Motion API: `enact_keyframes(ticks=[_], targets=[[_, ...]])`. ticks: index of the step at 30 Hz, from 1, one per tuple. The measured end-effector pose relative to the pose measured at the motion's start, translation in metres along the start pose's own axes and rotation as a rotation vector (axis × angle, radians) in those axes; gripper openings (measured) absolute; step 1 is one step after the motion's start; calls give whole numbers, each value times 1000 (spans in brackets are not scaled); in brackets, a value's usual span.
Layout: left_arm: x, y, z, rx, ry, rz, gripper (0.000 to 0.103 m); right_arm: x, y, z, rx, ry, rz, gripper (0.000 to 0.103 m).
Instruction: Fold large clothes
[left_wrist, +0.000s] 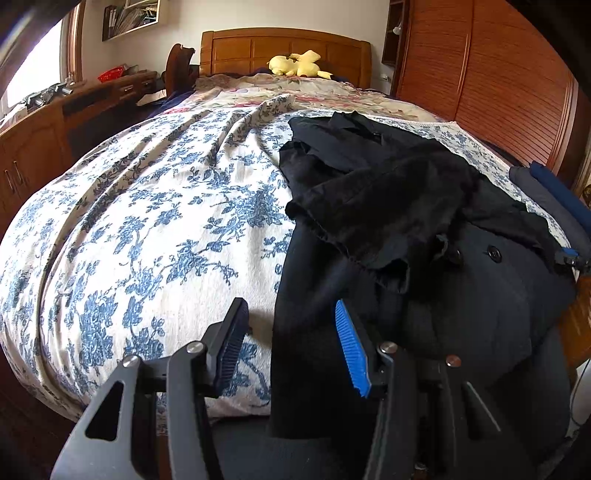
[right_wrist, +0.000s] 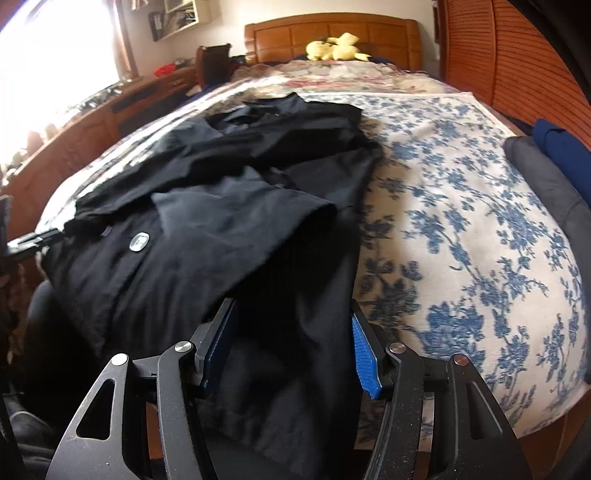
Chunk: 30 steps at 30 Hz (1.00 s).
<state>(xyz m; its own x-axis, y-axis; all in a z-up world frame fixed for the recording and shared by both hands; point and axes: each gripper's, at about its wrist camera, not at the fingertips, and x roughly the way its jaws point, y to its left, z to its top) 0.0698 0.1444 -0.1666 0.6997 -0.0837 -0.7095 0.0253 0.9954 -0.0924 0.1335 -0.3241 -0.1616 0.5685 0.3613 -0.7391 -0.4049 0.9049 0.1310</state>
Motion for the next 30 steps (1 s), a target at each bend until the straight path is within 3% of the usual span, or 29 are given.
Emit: enact_keyframes(ticks=[7,23,26,30], targets=[[-1,0,-4,5,9,-17,36,2,6,-1,-24,19,-26,59],[-2,-2,-18,5,37,-22,35,5,2,-17,-29,58,-48,59],[-4,-1,-20,-20,50,-69,35,4,5,-17,-29,58,-36,57],[-8,-7,-21,-13,47,-70,18,5,8,-18,-31,59,-15,51]])
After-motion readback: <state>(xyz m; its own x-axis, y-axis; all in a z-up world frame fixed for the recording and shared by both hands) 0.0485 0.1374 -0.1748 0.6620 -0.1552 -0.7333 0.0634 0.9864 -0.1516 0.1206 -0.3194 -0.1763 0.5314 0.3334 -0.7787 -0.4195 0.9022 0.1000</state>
